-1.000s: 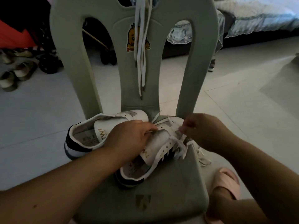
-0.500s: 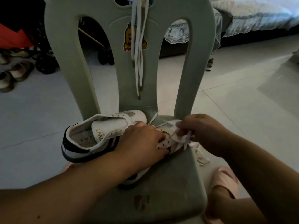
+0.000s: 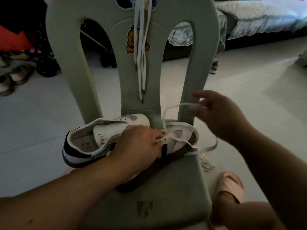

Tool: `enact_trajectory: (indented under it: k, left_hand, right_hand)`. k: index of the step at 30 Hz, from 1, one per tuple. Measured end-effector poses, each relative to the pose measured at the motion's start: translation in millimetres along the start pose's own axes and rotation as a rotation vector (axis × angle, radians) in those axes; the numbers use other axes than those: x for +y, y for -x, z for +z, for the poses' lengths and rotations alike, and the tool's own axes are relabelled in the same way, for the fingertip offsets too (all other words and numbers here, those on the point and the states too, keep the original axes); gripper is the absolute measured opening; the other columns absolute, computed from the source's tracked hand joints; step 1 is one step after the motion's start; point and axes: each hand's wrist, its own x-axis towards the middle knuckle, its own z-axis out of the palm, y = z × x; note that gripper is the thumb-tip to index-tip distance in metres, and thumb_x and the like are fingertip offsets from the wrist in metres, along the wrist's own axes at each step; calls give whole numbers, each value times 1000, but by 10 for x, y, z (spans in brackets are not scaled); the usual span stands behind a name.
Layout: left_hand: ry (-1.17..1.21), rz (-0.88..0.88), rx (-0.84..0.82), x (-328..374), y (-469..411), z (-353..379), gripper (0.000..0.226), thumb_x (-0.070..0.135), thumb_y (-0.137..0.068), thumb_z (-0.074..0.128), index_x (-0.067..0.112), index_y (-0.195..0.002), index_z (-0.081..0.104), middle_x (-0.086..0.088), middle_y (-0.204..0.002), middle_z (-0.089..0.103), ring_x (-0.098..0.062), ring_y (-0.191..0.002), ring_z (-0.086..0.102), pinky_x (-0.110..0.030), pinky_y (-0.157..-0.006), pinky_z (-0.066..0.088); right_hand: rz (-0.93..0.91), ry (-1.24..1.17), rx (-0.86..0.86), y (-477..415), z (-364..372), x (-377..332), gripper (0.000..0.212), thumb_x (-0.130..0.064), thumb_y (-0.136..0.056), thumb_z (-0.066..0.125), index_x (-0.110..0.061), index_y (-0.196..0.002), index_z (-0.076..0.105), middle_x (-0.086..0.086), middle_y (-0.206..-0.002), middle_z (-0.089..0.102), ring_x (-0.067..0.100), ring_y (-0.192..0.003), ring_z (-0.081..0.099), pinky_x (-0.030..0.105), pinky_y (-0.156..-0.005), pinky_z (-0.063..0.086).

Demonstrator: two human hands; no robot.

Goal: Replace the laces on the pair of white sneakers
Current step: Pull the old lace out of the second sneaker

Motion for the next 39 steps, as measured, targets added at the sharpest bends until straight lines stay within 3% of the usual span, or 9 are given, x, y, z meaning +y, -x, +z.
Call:
enact_trajectory:
  k: [3, 12, 17, 20, 23, 26, 30, 35, 39]
  left_hand:
    - [79, -39, 18, -13, 17, -9, 25, 28, -91, 54, 33, -111, 68, 9, -93, 68, -7, -81, 56, -24, -73, 42]
    - [77, -49, 37, -14, 13, 26, 21, 42, -92, 53, 33, -102, 69, 12, -90, 65, -2, -76, 51, -24, -70, 39]
    - [-2, -97, -34, 35, -47, 31, 32, 55, -91, 48, 29, -83, 66, 6, -70, 62, -4, -64, 56, -26, -64, 46]
    - [-62, -124, -40, 48, -95, 71, 35, 52, -92, 48, 26, -86, 70, 4, -66, 64, -7, -62, 58, -29, -67, 50]
    - [-108, -134, -26, 63, -123, 89, 33, 53, -92, 47, 28, -90, 69, 7, -74, 65, -5, -68, 57, -25, -67, 46]
    - [-65, -129, -3, 65, -111, 89, 28, 48, -93, 48, 29, -93, 69, 7, -76, 64, -4, -69, 55, -24, -67, 47]
    - [-8, -108, 60, 98, -45, 92, 26, 45, -93, 49, 28, -90, 69, 7, -69, 61, -5, -64, 56, -25, -62, 45]
    - [-3, -95, 98, 87, -57, 97, 28, 44, -93, 49, 25, -89, 69, 5, -69, 63, -8, -66, 56, -34, -66, 49]
    - [30, -114, 105, 69, -69, 67, 25, 44, -93, 50, 27, -89, 69, 8, -68, 62, -5, -64, 57, -28, -61, 47]
  right_hand:
    - [-181, 240, 17, 90, 199, 45, 34, -35, -86, 64, -32, -119, 60, -2, -124, 51, 15, -114, 45, 30, -91, 42]
    - [-245, 329, -289, 189, 428, -42, 15, -34, -94, 53, -30, -80, 56, -14, -77, 46, 6, -77, 48, 19, -67, 34]
    - [-48, -149, -313, 253, 309, -127, 19, -24, -96, 50, -27, -79, 56, -7, -76, 58, 3, -71, 55, 15, -63, 37]
    - [71, -743, -281, 239, 104, -194, 22, -17, -99, 37, -17, -88, 57, -1, -94, 69, 13, -94, 66, 29, -82, 49]
    - [168, -1296, -182, 182, -168, -173, 24, -17, -100, 31, -13, -86, 51, 3, -74, 67, 18, -72, 67, 34, -74, 52]
    - [184, -844, -80, 135, -172, -77, 21, -21, -100, 40, -15, -86, 54, 0, -66, 59, 9, -52, 53, 26, -55, 47]
    - [4, 54, -303, 203, 297, 31, 22, -39, -87, 64, -30, -106, 57, -15, -90, 55, -1, -73, 51, 12, -58, 37]
    - [-182, 351, -228, 205, 471, 67, 26, -42, -92, 55, -25, -108, 67, -7, -97, 53, 7, -84, 47, 20, -73, 36]
    - [-172, 159, -185, 213, 445, 43, 14, -34, -94, 53, -27, -91, 65, -11, -90, 51, 2, -78, 45, 14, -64, 32]
